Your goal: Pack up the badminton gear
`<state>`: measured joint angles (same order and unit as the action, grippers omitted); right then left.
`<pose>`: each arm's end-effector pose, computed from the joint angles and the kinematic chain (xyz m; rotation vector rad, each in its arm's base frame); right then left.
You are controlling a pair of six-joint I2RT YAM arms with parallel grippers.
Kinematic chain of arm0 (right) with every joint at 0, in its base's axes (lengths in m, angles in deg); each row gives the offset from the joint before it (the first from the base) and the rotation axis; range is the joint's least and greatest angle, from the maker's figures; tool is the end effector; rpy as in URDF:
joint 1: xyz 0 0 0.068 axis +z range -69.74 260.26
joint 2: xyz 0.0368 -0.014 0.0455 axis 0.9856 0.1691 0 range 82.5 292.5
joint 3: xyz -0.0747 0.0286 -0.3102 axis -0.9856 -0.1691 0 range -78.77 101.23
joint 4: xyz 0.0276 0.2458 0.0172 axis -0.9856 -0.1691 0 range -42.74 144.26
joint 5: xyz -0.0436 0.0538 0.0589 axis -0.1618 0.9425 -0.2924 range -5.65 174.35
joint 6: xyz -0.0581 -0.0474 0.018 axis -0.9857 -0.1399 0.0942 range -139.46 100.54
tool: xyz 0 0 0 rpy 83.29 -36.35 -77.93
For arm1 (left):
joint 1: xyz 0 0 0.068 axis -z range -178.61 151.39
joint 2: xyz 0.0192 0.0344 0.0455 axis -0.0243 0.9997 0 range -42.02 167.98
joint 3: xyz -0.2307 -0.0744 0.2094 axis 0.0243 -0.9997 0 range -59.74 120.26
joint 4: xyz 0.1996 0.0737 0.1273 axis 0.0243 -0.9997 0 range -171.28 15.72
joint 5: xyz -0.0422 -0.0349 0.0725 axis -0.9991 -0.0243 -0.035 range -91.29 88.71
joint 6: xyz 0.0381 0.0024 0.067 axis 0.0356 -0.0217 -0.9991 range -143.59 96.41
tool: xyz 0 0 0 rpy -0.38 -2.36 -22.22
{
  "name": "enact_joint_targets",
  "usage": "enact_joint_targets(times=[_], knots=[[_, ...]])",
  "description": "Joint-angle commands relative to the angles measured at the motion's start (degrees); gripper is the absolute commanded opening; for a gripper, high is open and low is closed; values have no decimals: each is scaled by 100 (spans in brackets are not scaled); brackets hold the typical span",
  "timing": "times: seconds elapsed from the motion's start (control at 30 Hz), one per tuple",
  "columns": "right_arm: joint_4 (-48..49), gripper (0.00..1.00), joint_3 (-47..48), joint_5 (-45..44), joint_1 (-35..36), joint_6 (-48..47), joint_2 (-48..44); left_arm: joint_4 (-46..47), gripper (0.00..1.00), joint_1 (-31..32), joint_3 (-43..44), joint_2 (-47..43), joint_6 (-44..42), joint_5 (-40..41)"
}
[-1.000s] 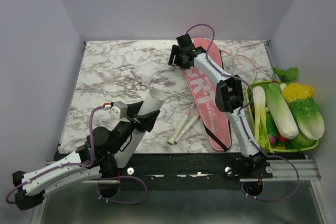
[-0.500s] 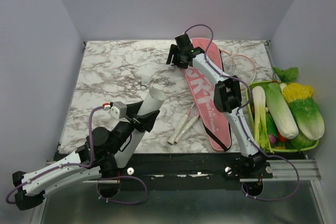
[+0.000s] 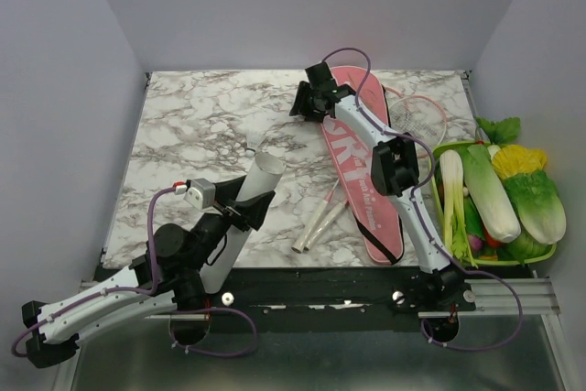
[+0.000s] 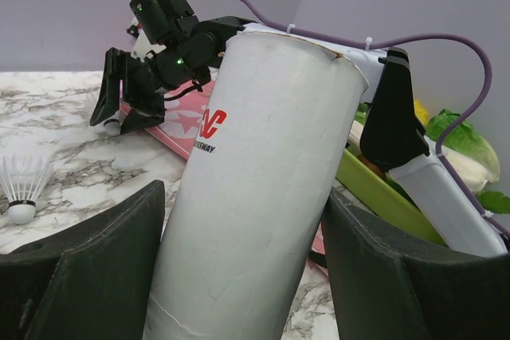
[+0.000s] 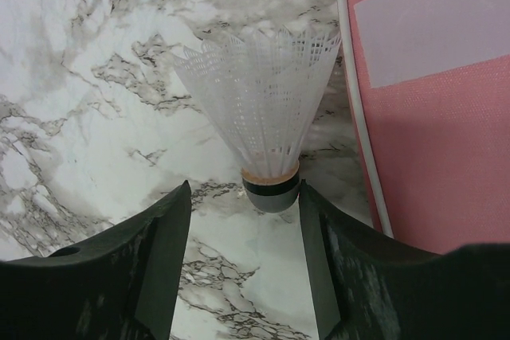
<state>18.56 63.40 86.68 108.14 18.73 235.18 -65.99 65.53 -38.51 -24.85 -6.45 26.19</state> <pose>0.5576 0.2979 0.1733 0.2012 2.4516 0.5807 0.0605 -0.0551 0.3103 0.1645 1.4242 -0.8559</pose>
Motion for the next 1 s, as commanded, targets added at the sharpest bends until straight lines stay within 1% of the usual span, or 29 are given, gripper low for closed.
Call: enact_joint_targets(times=[0.0, 0.07, 0.2, 0.27, 0.3, 0.37, 0.4, 0.43, 0.57, 0.67, 0.7, 0.77, 0.8, 0.83, 0.87, 0.9, 0.97], knots=[[-7, 62, 232, 215, -46, 153, 192, -1445, 0, 37, -427, 50, 1221, 635], [-7, 59, 259, 242, -54, 206, 209, -1427, 0, 37, -427, 67, 1195, 635], [-7, 50, 268, 294, -63, 267, 253, -1436, 0, 37, -436, 41, 1195, 609], [-16, 48, 268, 303, -72, 285, 262, -1471, 0, 29, -436, -3, 1195, 591], [-16, 45, 268, 312, -72, 302, 262, -1488, 0, 37, -436, -12, 1186, 591], [-16, 41, 268, 321, -81, 329, 262, -1541, 0, 37, -453, -91, 1186, 591], [-24, 36, 259, 330, -81, 329, 271, -1541, 0, 37, -462, -126, 1186, 591], [-33, 35, 259, 330, -81, 338, 271, -1594, 0, 37, -462, -178, 1194, 591], [-33, 31, 250, 330, -72, 338, 271, -1699, 0, 37, -506, -354, 1256, 591], [-24, 26, 259, 339, -81, 338, 280, -1752, 0, 37, -541, -469, 1265, 609], [-24, 22, 259, 347, -81, 338, 271, -1770, 0, 37, -541, -478, 1265, 618], [-24, 21, 259, 347, -81, 329, 271, -1761, 0, 37, -533, -487, 1274, 609], [-24, 22, 259, 373, -81, 329, 280, -1770, 0, 37, -515, -478, 1274, 600], [-24, 27, 259, 391, -81, 329, 271, -1779, 0, 37, -498, -460, 1265, 591], [-24, 35, 250, 400, -81, 329, 271, -1787, 0, 37, -480, -451, 1265, 583], [-16, 46, 241, 435, -81, 329, 271, -1779, 0, 29, -471, -451, 1256, 583], [19, 53, 206, 444, -90, 338, 262, -1761, 0, 37, -489, -442, 1265, 574]])
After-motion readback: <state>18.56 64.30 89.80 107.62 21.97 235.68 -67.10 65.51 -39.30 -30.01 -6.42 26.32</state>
